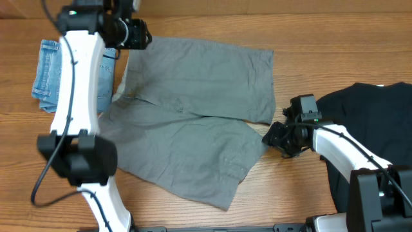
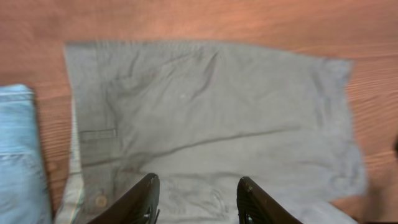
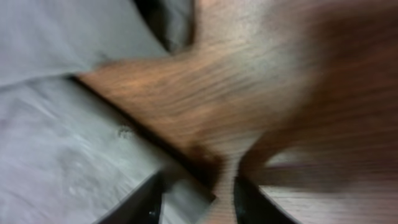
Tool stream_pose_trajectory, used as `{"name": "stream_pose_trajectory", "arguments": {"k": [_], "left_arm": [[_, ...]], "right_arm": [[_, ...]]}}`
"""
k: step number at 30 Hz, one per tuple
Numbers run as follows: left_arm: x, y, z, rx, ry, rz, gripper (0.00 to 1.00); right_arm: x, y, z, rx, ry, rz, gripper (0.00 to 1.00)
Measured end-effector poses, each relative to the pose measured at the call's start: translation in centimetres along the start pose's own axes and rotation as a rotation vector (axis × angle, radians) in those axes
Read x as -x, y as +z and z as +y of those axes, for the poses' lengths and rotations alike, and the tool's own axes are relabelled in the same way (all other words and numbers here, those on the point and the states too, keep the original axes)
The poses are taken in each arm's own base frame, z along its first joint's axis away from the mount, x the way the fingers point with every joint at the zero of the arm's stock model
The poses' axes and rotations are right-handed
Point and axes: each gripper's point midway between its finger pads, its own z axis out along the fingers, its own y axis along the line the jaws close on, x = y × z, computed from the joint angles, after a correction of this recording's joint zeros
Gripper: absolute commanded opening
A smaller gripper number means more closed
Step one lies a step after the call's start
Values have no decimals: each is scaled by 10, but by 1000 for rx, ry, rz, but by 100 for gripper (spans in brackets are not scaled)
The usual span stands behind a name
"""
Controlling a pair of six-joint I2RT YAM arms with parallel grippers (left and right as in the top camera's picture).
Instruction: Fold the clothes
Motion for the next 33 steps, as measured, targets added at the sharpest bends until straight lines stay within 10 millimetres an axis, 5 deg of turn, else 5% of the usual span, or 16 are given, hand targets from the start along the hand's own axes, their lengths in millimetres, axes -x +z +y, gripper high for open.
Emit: {"name": "stream_pose_trajectory", "arguments": {"k": [4,11,12,15,18,23,29,33], "left_arm": [[-1,-39,-14,0,13,-36,45],[-20,-42,-11,22,-12,35,45],[-24,-43,-10,30,-17,52,46],[-29,-43,-6,52,-23,73,47],[-37,-44,-4,69,-31,104,52],[-74,-52,6,136,-51,255,49],[-105,-75,17,240,-61,367,50],[-103,-98,13,265,-52,314,54]], "right_arm": [[7,7,10,80,-34,-49,4],[49,-7,-9,43,36,-196,4],[73,-21,-14,48,61,-267,6],[113,-47,-15,82,73,-387,33],[124,-58,-17,88,78,-412,49],[97,-67,-21,115,112,-276,57],[48,-151,15,187,47,-299,64],[2,-153,7,148,122,-158,64]]}}
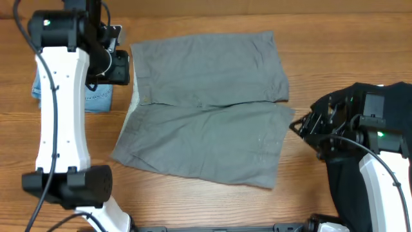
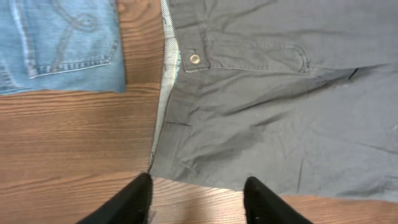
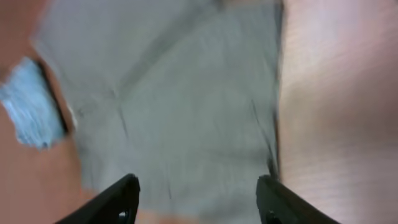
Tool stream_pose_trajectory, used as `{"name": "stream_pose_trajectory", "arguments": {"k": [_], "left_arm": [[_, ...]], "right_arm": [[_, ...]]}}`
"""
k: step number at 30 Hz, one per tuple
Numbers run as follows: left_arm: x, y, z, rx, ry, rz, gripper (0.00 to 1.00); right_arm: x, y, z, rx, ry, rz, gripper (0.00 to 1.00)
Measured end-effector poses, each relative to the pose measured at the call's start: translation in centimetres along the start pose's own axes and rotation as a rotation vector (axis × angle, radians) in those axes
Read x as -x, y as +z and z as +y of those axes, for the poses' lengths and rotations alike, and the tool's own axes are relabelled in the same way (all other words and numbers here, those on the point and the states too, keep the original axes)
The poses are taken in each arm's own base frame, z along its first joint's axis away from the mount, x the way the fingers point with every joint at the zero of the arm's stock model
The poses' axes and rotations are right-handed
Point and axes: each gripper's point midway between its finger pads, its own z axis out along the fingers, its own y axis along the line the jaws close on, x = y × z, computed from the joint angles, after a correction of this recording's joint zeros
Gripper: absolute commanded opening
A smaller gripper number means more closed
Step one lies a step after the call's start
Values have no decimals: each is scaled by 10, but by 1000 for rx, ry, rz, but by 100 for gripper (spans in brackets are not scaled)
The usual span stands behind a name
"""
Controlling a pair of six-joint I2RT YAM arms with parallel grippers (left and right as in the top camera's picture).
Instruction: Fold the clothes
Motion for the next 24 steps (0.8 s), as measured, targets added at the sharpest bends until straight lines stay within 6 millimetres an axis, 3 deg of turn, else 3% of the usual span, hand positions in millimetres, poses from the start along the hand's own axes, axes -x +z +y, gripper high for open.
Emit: {"name": "stream_pose_trajectory", "arguments": {"k": [5,8,12,16,20,24], "left_arm": [[-24,-21,9,35,-47,-26,57],[-47,-21,18,54,-97,5,57],[-79,1,31,63,-174,114,56],[-94,34,38,46,-226,197,52],[-103,69,34,0,-242,237,52],[-117,92,28,-38,-255,289,51]], "right_arm": [[-22,9,-17,-56,78,98,63],[-43,21,-33,-96,145,176,63],[-74,38,-51,-142,199,271,59],[-96,52,-59,-167,219,326,58],[-115,66,-63,-188,241,361,58],[-135,82,-69,-214,274,387,56]]}}
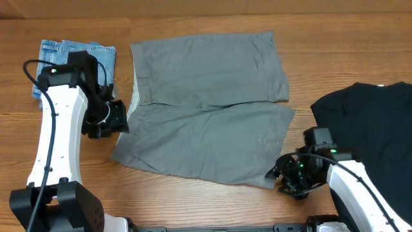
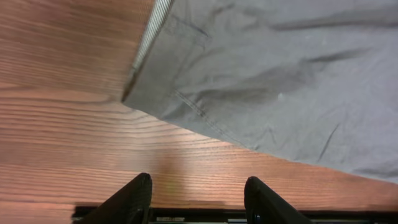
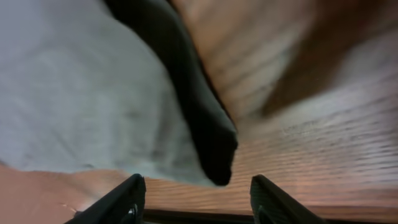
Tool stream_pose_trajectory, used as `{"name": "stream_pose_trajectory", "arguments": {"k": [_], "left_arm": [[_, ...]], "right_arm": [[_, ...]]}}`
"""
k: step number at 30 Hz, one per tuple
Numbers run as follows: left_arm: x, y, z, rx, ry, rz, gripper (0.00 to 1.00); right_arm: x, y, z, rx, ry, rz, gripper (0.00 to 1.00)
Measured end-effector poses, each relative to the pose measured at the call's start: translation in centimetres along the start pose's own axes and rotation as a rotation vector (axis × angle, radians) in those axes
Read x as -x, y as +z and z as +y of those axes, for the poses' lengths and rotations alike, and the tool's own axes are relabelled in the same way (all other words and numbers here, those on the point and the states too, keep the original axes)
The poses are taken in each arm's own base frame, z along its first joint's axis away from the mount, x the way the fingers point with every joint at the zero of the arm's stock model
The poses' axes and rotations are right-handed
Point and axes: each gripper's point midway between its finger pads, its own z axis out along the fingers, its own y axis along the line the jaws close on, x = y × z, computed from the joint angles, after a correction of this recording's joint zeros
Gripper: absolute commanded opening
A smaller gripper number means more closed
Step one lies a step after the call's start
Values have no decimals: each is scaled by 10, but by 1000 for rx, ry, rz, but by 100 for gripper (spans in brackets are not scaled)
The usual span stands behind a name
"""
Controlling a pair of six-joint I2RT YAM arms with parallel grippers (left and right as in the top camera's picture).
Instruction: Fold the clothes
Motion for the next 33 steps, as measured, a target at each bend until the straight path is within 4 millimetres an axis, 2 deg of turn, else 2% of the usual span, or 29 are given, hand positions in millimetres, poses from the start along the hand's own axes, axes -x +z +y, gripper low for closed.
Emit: {"name": "stream_pose_trajectory", "arguments": {"k": [4,7,14,19,24,29,33], "left_arm": [[-9,16,2,-37,-29,47,50],[-11,22,6,-60,-58,56,51],[-10,22,9,-78,-78,53,51],[-11,22,9,-79,-78,56,51],[-11,22,8,-82,-77,58,51],[-13,22,8,-83,-72,66,52],[-12,22,8,-86,-60,63,52]], "right_arm": [[-9,12,-8,-26,36,23,56],[-4,17,-4,-3,42,1,56],[12,23,7,46,52,-42,60],[8,28,8,47,79,10,63],[7,28,8,47,68,23,63],[3,26,-2,-5,57,36,61],[-2,14,-9,-76,53,42,62]]}}
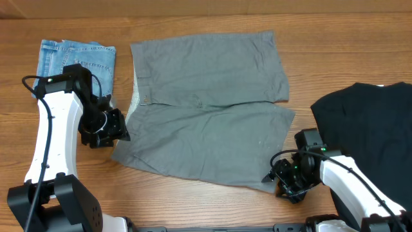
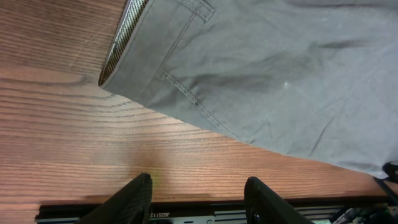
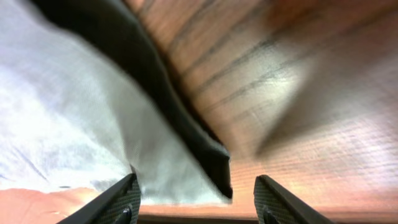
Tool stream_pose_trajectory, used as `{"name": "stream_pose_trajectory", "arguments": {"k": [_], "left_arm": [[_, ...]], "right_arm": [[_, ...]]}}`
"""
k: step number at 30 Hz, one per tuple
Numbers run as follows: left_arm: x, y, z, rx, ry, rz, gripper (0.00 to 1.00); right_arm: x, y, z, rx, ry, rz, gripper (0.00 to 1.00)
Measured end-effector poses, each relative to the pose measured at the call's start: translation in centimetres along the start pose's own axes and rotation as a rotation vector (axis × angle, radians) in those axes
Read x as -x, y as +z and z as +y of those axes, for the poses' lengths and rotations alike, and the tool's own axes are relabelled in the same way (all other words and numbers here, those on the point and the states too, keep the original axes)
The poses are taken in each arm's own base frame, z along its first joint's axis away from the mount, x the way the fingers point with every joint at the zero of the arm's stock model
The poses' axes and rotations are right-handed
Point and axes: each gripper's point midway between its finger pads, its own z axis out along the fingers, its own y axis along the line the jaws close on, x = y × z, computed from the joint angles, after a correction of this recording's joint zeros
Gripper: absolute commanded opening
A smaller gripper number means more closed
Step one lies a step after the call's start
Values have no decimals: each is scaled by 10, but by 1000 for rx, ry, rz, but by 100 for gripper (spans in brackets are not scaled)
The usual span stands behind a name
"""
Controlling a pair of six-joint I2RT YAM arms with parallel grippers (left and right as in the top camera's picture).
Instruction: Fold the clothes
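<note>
Grey shorts (image 1: 206, 109) lie spread flat mid-table, waistband to the left and both legs to the right. My left gripper (image 1: 108, 131) stands open beside the near waistband corner (image 2: 111, 76); in the left wrist view its fingers (image 2: 134, 200) hang over bare wood just short of that corner. My right gripper (image 1: 281, 177) is open at the near leg's hem corner (image 3: 205, 165), which lies between its two fingers (image 3: 118, 200) without being pinched.
Folded blue jeans (image 1: 74, 58) lie at the far left. A black garment (image 1: 373, 122) is heaped at the right edge. The table's front edge (image 2: 199, 202) runs close below both grippers.
My left gripper has shifted slightly nearer and toward the near waistband corner. My right gripper has edged left onto the hem corner. Both remain open; the shorts have not moved.
The shorts first lay skewed, my left gripper at the far waistband and my right by the legs. Then they lay straight and flat with both arms drawn back. After that both grippers were low at the near edge, and now sit at its two corners.
</note>
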Motion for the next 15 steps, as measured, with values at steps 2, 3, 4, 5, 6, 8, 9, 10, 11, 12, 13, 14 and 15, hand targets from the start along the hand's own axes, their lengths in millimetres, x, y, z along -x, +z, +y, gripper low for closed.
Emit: {"name": "stream_pose_trajectory", "arguments": {"k": [2,3,4,5,6,8,9,10,11,12,13,14,15], "left_arm": [[1,0,0,-1,5,-3,52],[1,0,0,-1,8,-4,52],[1,0,0,-1,8,-6,52],[2,0,0,-1,9,-7,52],[2,0,0,-1,9,-8,52],[2,0,0,-1,10,-8,53],[2,0,0,-1,10,-8,53],[3,0,0,-1,11,-11,54],[4,0,0,-1,14,-14,54],[4,0,0,-1,15,-17,55],[5,0,0,-1,15,-19,55],[5,0,0,-2,15,-19,55],[5,0,0,-1,15,-18,56]], "right_arm": [[-1,-10,3,-6,-9,-12,62],[-3,-16,5,-2,-17,-21,62],[-4,-21,7,1,-23,-30,61],[-6,-25,7,4,-27,-37,61],[-9,-28,6,5,-31,-40,61],[-14,-32,2,-1,-27,-39,59],[-16,-32,1,-4,-28,-38,55],[-16,-33,1,-3,-29,-41,49],[-16,-33,1,1,-31,-43,45],[-16,-31,0,1,-28,-43,42],[-15,-28,-1,4,-23,-44,40],[-14,-23,-4,2,-14,-42,38],[-15,-19,-8,-2,-4,-35,38]]}}
